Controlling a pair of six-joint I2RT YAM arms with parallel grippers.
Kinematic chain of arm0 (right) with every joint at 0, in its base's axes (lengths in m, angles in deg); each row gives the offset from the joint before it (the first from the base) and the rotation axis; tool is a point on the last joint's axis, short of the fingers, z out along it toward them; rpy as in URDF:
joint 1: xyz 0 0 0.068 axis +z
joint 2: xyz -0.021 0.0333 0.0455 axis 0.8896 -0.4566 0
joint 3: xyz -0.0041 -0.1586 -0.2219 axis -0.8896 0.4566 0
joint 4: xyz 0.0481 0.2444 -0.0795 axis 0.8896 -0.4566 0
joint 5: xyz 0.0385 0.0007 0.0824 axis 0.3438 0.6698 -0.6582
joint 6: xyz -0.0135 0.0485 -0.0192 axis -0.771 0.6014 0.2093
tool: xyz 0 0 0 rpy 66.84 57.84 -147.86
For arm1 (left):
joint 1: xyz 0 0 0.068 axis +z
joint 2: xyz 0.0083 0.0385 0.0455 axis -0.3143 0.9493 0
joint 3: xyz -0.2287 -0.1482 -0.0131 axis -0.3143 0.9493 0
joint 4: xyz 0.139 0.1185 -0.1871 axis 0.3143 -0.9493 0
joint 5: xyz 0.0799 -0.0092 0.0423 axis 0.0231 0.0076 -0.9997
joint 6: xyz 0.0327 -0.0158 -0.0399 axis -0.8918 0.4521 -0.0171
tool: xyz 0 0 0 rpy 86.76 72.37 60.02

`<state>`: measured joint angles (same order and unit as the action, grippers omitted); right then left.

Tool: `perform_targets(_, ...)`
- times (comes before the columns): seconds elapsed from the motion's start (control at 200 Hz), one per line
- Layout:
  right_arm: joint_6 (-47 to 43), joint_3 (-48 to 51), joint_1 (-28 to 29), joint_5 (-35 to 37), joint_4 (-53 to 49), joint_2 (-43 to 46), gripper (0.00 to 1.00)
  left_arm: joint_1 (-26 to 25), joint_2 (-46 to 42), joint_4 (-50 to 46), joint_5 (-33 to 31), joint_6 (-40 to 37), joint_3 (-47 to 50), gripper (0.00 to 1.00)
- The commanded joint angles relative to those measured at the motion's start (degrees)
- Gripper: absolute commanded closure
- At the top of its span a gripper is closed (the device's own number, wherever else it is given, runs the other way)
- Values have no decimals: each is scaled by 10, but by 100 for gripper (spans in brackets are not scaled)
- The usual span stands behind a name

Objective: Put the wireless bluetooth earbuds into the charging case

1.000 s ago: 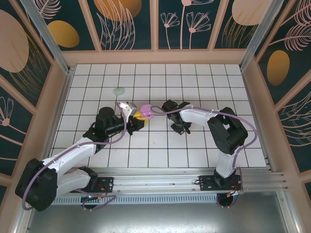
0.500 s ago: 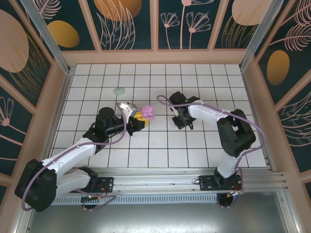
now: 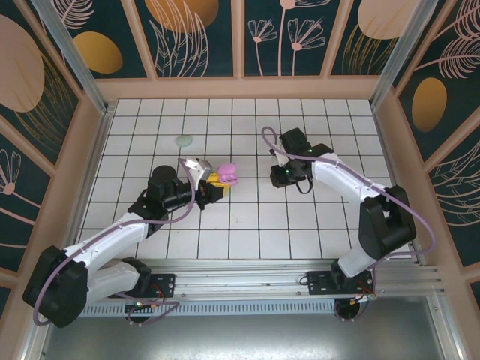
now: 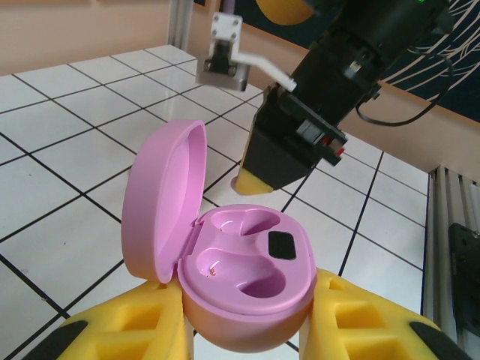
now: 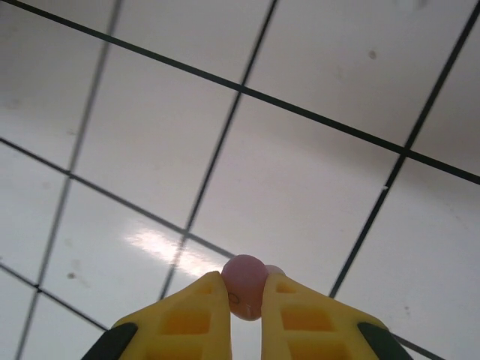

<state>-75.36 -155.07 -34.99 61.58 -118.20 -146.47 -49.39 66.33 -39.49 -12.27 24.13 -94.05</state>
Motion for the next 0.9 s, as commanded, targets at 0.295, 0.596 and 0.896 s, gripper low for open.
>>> perform_targets(0.295,48,-30,18,-84,-25,75,87,-3,-9,37,6,-16,2,92)
perform_targets(0.596,53,-78,46,-144,-34,109,87,-2,-1,62,18,-67,-7,95)
perform_targets(0.896,69,-88,47,-187,-15,159,84,-3,14,7,11,-144,-50,96)
